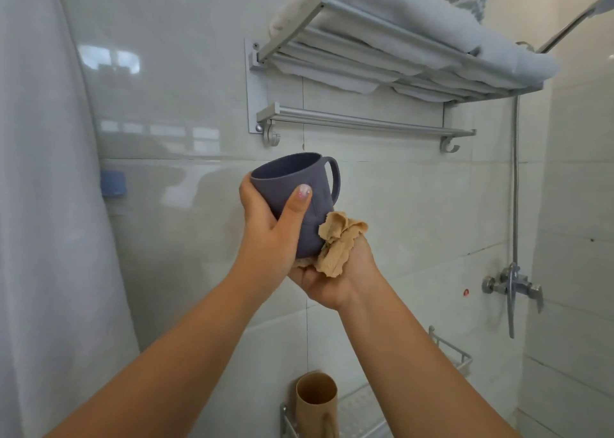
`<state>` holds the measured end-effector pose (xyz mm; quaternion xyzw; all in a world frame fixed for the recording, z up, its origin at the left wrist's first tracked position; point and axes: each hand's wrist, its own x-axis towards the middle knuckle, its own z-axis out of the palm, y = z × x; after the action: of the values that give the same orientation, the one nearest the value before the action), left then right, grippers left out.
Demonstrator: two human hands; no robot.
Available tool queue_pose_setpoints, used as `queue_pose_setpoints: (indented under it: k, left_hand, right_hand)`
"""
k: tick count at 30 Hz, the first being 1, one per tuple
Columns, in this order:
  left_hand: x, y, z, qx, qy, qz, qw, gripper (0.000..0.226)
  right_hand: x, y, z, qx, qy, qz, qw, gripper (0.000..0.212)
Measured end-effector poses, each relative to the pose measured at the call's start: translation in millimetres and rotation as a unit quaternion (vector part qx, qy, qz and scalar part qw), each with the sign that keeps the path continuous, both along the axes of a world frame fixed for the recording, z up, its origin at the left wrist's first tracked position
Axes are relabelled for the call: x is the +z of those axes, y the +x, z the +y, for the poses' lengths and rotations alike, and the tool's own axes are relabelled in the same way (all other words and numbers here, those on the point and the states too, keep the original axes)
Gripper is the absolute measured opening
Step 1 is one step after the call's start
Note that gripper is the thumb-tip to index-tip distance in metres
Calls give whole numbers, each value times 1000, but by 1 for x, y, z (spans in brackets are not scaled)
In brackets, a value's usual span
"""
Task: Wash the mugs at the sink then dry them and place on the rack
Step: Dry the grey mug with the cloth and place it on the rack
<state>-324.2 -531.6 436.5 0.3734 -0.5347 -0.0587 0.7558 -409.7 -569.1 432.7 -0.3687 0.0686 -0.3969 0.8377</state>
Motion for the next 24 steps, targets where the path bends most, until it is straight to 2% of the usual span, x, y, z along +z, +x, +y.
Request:
queue_pose_setpoints:
  k: [4, 8, 10, 13, 18, 21, 24]
  left_hand:
    - [-8, 10, -1, 43, 6, -74, 996, 69]
    - [-14, 19, -1, 48, 15, -92, 995, 65]
    - [-15, 22, 0, 45, 25, -96, 994, 65]
    - [-17, 32, 6, 44, 53, -101, 992, 61]
    - [-23, 54, 17, 53, 137, -146, 978, 65]
    - [-23, 54, 21, 65, 173, -211, 960, 65]
    - [-19, 46, 24, 55, 186, -248, 949, 63]
  right_hand:
    - [-6, -5, 2, -26, -16, 74, 997, 29]
    - [-16, -5, -7, -88, -40, 142, 985, 33]
    - [-15, -5, -9, -90, -15, 159, 983, 35]
    - [-20, -12, -16, -143, -50, 205, 967, 27]
    - [-12, -38, -20, -267, -185, 152, 933, 25]
    - [-4, -42, -2, -312, -344, 166, 870, 22]
    - [-14, -32, 11, -266, -479, 221, 807, 26]
